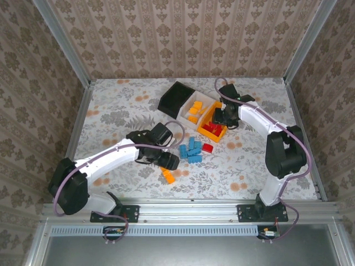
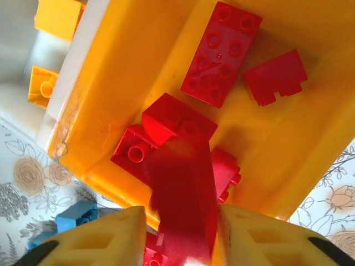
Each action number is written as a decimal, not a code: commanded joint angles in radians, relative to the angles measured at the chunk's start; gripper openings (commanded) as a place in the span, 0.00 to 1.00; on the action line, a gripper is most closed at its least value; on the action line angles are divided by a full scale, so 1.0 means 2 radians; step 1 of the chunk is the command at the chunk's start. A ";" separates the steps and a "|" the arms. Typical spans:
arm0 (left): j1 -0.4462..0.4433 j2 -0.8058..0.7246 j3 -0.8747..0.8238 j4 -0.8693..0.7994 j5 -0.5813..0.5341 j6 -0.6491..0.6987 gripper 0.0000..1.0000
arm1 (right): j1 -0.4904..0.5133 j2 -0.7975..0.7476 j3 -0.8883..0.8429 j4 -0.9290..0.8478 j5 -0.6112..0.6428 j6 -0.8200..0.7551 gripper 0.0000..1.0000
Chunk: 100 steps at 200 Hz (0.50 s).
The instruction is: Sort the legos into containers by color
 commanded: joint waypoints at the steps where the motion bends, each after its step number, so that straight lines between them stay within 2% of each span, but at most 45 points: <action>1: -0.004 -0.016 -0.015 -0.023 -0.012 -0.032 0.77 | -0.001 -0.018 0.012 -0.005 -0.009 -0.007 0.47; 33: -0.003 -0.018 -0.035 -0.023 -0.021 -0.043 0.80 | 0.014 -0.079 -0.040 0.004 -0.008 0.005 0.53; 100: 0.007 0.054 -0.010 -0.009 -0.043 0.000 0.78 | 0.092 -0.181 -0.167 0.031 -0.010 0.058 0.55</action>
